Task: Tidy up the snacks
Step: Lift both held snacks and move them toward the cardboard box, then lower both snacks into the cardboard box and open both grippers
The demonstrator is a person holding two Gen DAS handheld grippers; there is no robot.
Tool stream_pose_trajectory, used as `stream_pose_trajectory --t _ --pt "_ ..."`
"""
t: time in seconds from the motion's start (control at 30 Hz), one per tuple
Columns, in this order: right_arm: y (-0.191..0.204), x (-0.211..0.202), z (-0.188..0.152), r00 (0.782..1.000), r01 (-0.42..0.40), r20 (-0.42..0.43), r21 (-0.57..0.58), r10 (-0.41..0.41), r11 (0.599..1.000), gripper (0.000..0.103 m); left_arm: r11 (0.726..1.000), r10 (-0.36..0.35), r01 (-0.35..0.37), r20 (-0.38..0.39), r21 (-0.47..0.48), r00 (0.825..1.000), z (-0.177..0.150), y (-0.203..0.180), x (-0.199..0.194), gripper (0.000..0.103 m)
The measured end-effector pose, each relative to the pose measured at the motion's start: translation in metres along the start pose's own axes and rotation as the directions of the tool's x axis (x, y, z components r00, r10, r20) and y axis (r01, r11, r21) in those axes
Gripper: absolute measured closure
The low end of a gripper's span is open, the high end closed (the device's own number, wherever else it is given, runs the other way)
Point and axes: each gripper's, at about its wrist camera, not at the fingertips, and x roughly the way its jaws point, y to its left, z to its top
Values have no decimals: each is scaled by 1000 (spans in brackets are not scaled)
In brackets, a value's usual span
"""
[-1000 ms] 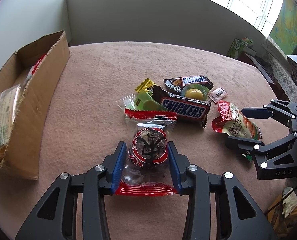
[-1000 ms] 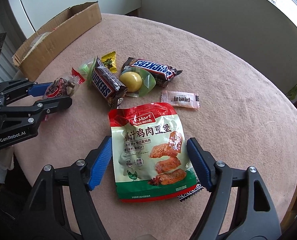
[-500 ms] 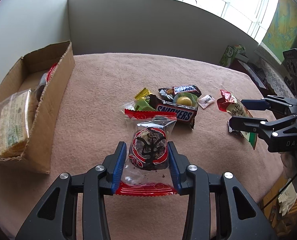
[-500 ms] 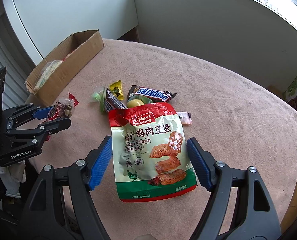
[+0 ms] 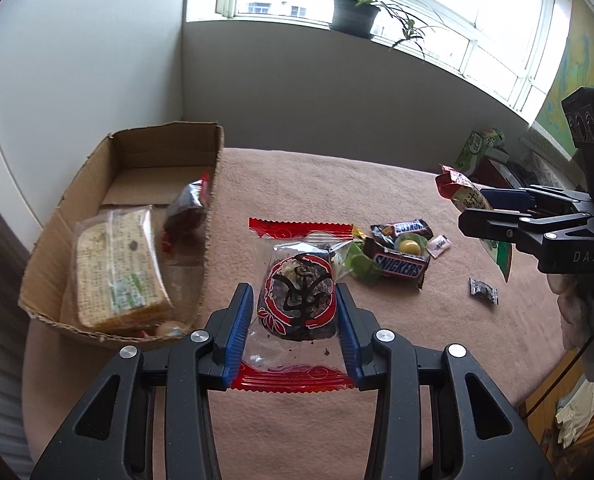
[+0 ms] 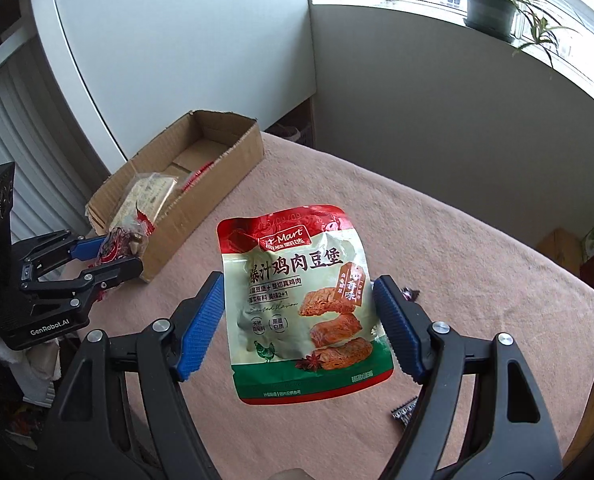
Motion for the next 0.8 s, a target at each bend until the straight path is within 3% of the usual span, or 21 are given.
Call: stream_pose_trajectory --t 0.47,0.8 --pt "70 70 98 995 -100 9 -17 100 995 25 982 169 -165 32 -91 985 38 104 -3 64" --pt "79 133 131 988 -147 -33 70 150 987 25 976 170 -168 2 -139 985 60 138 28 64"
